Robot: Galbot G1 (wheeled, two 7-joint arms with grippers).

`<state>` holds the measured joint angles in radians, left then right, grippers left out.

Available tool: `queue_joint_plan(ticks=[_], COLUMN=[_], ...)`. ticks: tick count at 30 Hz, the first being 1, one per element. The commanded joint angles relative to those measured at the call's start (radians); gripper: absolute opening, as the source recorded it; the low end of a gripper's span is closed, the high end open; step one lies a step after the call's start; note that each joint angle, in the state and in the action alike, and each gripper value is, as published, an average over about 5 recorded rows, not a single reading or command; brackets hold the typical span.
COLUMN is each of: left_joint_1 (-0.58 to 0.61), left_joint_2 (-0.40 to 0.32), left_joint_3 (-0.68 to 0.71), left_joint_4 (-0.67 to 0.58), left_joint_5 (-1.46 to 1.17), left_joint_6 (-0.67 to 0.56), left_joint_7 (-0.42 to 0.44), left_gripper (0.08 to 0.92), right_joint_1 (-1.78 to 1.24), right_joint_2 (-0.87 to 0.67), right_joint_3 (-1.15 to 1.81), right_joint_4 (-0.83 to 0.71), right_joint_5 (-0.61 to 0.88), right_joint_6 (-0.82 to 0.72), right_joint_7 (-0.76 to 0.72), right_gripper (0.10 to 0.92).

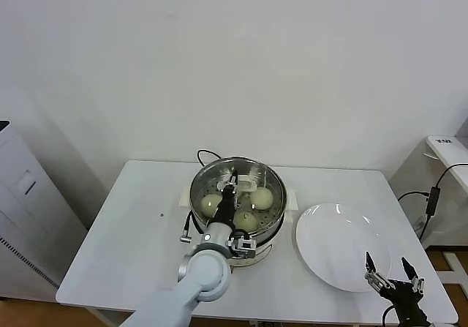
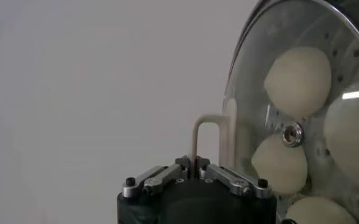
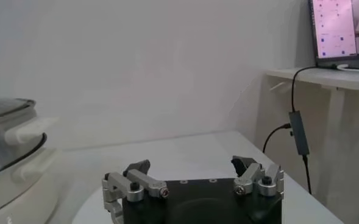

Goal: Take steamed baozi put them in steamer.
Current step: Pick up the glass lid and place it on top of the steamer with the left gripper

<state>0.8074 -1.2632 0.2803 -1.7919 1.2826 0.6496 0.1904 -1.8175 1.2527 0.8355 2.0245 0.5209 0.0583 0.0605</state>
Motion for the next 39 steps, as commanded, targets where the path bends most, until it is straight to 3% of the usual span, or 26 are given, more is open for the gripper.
queue_joint_plan(ticks=[1, 39], left_joint_1=[-0.009, 0.018], left_joint_2=[-0.009, -0.025], left_joint_3=[-0.003, -0.010], left_joint_4=[0.009, 0.018], left_joint_5=[-0.002, 0.033], left_joint_6=[0.014, 0.000], left_joint_7=[-0.007, -0.025], left_gripper=[0.117, 0.117], right_joint_1=[-0.004, -0.016], right_joint_2=[0.005, 0.017], right_joint_3=[0.001, 0.010], right_joint_4=[0.004, 0.004], right_joint_5=[-0.001, -0.003], right_joint_6=[0.003, 0.024], right_joint_7=[-0.002, -0.021], right_gripper=[0.823, 0.823])
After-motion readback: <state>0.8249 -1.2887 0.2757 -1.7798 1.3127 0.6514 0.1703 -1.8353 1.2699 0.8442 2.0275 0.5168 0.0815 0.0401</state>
